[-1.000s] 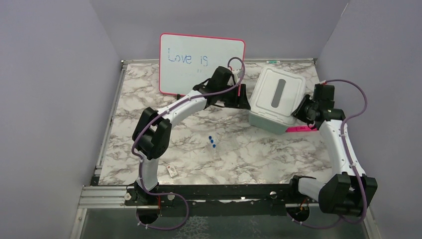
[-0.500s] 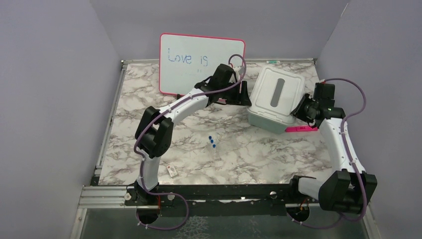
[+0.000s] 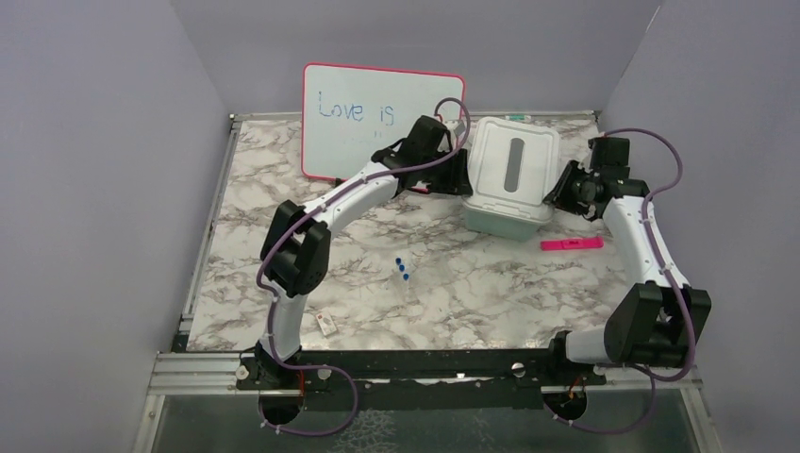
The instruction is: Organize the chemistry lab equipment
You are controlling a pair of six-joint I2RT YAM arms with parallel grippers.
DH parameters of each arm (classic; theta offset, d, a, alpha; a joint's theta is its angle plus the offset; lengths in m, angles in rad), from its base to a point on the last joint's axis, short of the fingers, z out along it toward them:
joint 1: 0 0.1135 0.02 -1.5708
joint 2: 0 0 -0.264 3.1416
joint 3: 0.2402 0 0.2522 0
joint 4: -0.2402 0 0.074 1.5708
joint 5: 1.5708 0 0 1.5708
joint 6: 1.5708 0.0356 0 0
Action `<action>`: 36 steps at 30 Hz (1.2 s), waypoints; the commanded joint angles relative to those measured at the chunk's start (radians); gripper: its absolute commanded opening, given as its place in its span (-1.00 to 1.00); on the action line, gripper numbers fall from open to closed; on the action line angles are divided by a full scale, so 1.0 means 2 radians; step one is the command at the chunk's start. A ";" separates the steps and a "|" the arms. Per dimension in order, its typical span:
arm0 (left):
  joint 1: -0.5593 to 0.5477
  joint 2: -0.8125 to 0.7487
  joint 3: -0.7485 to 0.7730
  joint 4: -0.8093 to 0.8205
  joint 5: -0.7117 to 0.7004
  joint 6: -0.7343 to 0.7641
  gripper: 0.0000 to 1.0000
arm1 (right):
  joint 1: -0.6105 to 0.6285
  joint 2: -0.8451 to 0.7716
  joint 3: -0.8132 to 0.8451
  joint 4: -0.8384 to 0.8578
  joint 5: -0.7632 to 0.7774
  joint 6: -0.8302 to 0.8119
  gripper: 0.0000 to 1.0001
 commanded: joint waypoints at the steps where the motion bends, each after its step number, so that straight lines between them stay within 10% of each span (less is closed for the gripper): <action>1: 0.004 0.003 0.065 -0.071 -0.064 0.049 0.06 | 0.007 0.006 0.049 -0.049 -0.007 0.003 -0.32; 13: 0.032 -0.179 -0.008 -0.135 -0.216 0.103 0.96 | 0.007 -0.119 0.091 -0.104 0.064 0.013 0.26; 36: 0.032 -0.620 -0.244 -0.200 -0.461 0.067 0.97 | 0.007 -0.359 0.087 -0.276 0.102 0.097 0.41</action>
